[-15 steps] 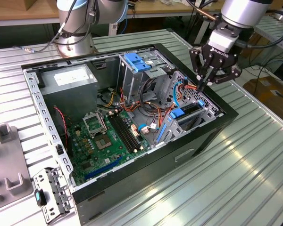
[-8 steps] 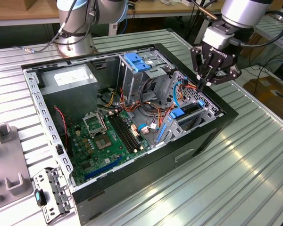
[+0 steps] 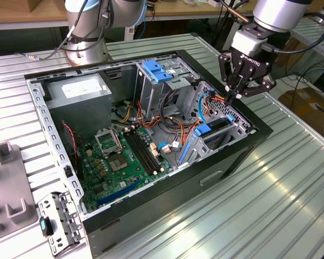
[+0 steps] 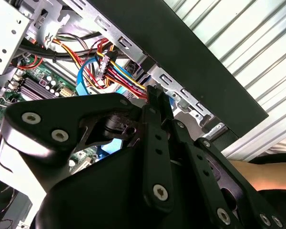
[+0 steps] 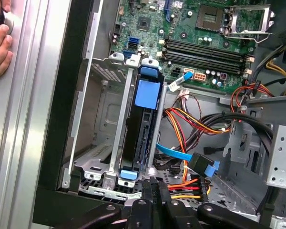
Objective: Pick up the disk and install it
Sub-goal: 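Insert the first disk wire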
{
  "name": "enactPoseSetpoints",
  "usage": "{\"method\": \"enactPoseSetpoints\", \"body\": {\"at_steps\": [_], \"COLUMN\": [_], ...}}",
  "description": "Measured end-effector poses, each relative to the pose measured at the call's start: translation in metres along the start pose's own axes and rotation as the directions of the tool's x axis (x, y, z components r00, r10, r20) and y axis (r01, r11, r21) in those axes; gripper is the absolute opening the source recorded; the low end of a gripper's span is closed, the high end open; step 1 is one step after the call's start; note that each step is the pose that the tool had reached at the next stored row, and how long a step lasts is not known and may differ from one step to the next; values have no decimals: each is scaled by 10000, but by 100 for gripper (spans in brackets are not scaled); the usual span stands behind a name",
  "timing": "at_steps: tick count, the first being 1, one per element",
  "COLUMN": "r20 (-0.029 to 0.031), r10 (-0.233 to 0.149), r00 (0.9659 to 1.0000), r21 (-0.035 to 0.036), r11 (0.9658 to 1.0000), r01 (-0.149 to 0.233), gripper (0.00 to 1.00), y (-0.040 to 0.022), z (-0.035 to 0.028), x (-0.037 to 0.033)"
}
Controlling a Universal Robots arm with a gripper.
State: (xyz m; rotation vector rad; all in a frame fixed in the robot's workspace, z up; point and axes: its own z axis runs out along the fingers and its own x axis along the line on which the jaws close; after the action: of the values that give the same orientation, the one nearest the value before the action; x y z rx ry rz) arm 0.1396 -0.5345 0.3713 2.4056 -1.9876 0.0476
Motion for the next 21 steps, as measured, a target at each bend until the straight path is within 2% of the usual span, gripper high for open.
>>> {"method": "enactPoseSetpoints", "body": {"at_steps": [21], "r20": [-1], "r10": [128], "r00": [9999], "r21": [-5], "r11": [9999], "r01": [-128], "gripper": [17], "y": [0], "z": [0], "x": [0]}}
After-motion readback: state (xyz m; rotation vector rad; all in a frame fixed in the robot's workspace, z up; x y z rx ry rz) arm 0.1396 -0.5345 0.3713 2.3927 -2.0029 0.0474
